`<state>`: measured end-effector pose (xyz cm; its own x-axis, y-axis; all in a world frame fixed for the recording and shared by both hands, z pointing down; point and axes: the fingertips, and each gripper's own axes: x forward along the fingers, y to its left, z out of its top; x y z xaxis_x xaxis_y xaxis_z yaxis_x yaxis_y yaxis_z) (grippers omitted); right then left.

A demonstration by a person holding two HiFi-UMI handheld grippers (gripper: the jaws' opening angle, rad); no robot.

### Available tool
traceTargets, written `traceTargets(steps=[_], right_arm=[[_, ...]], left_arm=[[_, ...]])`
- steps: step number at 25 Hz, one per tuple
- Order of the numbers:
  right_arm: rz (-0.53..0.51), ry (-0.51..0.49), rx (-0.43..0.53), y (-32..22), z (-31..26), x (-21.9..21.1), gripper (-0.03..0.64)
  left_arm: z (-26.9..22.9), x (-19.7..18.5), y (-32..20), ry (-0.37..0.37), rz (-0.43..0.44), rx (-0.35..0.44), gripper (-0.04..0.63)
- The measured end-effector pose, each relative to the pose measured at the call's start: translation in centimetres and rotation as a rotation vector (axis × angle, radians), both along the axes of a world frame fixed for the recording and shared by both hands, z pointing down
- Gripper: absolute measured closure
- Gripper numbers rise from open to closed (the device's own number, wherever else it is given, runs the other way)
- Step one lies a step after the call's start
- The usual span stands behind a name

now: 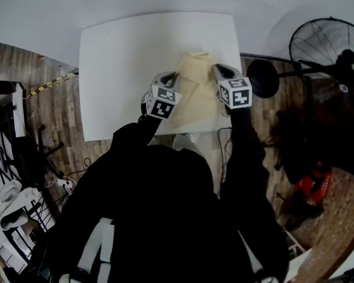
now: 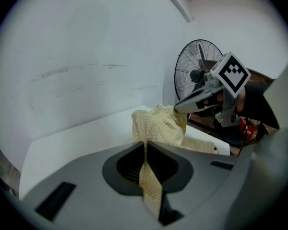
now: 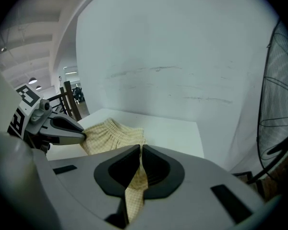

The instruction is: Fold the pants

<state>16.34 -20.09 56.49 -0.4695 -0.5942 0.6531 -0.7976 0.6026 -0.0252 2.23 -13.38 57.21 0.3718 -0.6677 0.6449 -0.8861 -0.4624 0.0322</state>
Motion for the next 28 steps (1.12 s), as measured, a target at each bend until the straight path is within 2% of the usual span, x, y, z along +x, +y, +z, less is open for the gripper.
traceTargets(steps=[7,15,23,28], right_arm=[[0.024,-0.030,0.004,2.9,0.4,1.7,0.600],[0.056,-0.046,-0.021,6.6,2.4,3.2,0.600],[0.097,-0.058,-0.073,9.9,4.8,4.5,0.600],[0.121,-0.060,-0.118,11.9,6.4,5.2,0.600]], left_arm=[[-0.1,2.2,2.1,-0.040,0.091,0.021,0.577],[1.5,4.1,5.1,-0.131,0.215,0.046,0.576],[3.5,6.0,8.3,-0.188,0.331,0.039,0.577],[4.7,6.6,10.4,-0.181,0.375,0.000,0.576]])
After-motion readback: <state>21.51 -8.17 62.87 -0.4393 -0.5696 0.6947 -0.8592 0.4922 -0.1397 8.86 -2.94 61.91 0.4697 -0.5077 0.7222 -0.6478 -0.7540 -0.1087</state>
